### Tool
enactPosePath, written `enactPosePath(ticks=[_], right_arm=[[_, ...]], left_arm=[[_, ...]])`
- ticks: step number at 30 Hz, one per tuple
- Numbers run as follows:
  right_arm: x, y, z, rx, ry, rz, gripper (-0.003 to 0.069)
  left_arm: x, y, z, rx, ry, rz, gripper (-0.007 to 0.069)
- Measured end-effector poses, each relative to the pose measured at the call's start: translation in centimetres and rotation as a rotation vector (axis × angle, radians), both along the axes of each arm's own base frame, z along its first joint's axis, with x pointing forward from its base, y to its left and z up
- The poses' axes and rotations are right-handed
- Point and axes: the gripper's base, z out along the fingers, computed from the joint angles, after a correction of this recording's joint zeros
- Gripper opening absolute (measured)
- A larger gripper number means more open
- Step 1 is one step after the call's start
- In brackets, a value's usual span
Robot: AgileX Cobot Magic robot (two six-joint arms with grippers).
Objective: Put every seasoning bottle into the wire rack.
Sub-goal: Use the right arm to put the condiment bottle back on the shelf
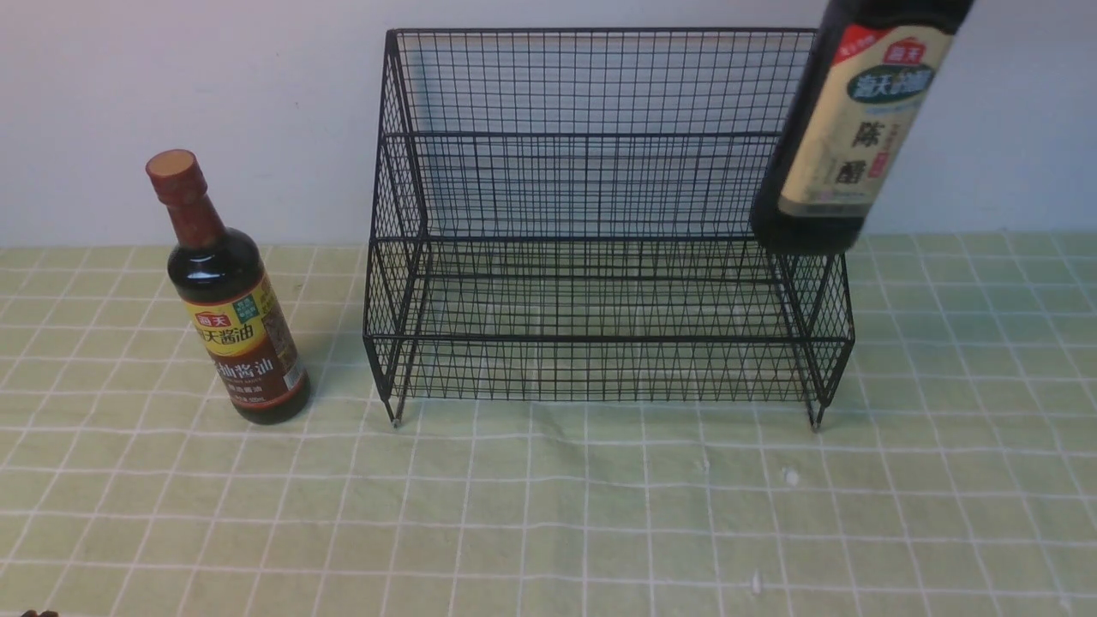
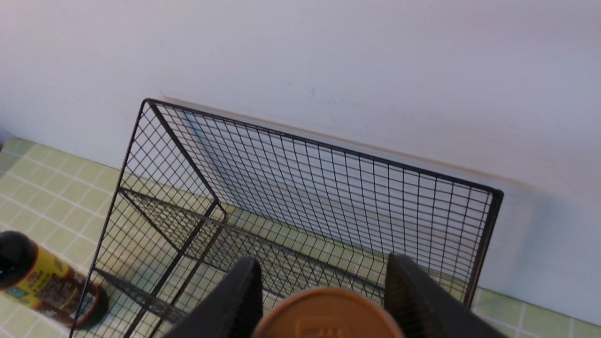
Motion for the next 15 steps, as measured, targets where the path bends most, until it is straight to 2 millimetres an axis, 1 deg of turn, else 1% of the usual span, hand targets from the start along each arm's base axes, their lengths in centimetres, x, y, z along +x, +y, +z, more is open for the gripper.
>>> enactPosePath(ticks=[3, 6, 12, 13, 15], right_arm=[[1.9, 0.2, -1.1, 0.019, -0.017, -0.016, 0.0315], [3.4, 0.2, -2.0, 0.029, -0.036, -0.040, 0.0315], [5.0, 0.4, -3.7, 0.022, -0.003, -0.044, 0.0315], [5.5, 0.4, -4.5, 0.013, 0.020, -0.043, 0.0315], [5.9, 0.5, -5.3, -0.005, 0.047, -0.041, 0.0315]], left_arm=[[0.0, 0.0, 0.0, 0.000, 0.000, 0.000, 0.0007], [0.0, 0.0, 0.0, 0.000, 0.000, 0.000, 0.0007], [0.0, 0.0, 0.0, 0.000, 0.000, 0.000, 0.0007], [0.0, 0.0, 0.0, 0.000, 0.000, 0.000, 0.0007], [0.0, 0.0, 0.0, 0.000, 0.000, 0.000, 0.0007]])
